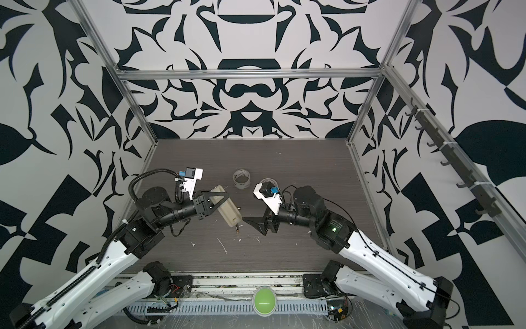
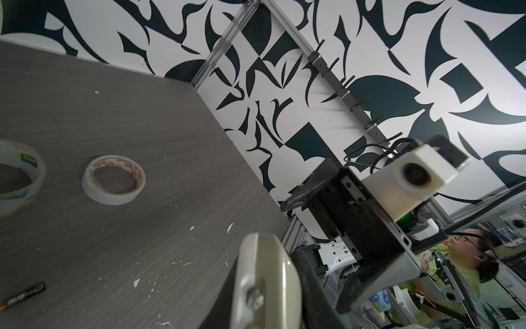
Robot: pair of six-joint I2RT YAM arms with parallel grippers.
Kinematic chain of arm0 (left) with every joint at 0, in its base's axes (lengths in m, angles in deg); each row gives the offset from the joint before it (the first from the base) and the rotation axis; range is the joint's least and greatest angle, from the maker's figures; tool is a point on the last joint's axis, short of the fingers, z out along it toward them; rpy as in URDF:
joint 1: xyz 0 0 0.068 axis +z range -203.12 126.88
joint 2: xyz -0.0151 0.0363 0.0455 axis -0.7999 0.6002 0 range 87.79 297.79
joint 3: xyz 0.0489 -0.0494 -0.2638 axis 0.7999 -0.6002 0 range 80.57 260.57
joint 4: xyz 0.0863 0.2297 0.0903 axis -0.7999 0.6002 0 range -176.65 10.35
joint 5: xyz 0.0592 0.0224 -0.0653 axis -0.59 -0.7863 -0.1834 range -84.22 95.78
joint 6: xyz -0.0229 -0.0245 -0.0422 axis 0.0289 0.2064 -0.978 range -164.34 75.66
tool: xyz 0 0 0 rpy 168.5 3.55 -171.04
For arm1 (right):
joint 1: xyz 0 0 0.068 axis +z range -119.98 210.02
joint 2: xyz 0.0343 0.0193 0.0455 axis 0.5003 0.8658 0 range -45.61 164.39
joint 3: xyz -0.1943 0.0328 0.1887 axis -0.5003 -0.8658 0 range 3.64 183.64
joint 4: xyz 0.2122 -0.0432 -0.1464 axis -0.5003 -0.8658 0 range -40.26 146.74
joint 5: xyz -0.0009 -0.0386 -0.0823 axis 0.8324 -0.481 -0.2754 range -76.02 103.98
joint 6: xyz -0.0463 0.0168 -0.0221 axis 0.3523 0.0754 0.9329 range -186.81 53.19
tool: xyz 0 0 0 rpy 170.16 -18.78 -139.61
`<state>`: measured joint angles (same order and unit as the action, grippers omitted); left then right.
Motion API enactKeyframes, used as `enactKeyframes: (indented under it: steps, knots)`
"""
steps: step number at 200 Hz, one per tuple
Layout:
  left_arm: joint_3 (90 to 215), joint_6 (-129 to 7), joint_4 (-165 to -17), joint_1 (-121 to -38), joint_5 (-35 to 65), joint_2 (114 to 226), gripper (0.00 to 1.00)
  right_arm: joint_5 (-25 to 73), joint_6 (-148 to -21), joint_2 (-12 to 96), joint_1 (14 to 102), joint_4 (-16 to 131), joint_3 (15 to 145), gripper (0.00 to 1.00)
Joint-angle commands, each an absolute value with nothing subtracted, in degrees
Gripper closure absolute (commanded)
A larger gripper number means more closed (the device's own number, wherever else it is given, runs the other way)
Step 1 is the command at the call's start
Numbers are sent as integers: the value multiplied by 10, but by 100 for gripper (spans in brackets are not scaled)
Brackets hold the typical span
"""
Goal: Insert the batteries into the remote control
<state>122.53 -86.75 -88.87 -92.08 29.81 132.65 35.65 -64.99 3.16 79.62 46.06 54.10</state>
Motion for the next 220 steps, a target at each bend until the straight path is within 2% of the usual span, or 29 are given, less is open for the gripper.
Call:
enactKeyframes:
  steps: [1,43,91,117,151,220]
  knots:
    - [1257,-875,-856,-920,312,1344,100,303,-602,23,816,422,579,16]
    - [1255,-884,-834,-911,351,1367,100,308,-546,19,847,376,594,16]
    - [1231,-901,-862,-880,454,1381,100,283,-491,24,891,304,636,17]
    - [1219,-925,-902,-863,503,1388,100,272,-474,44,898,257,679,22]
    - [1217,-938,-912,-849,546,1410,100,245,-437,76,909,195,739,22]
    - [1229,-973,-909,-833,602,1442,100,164,-391,139,953,134,820,10]
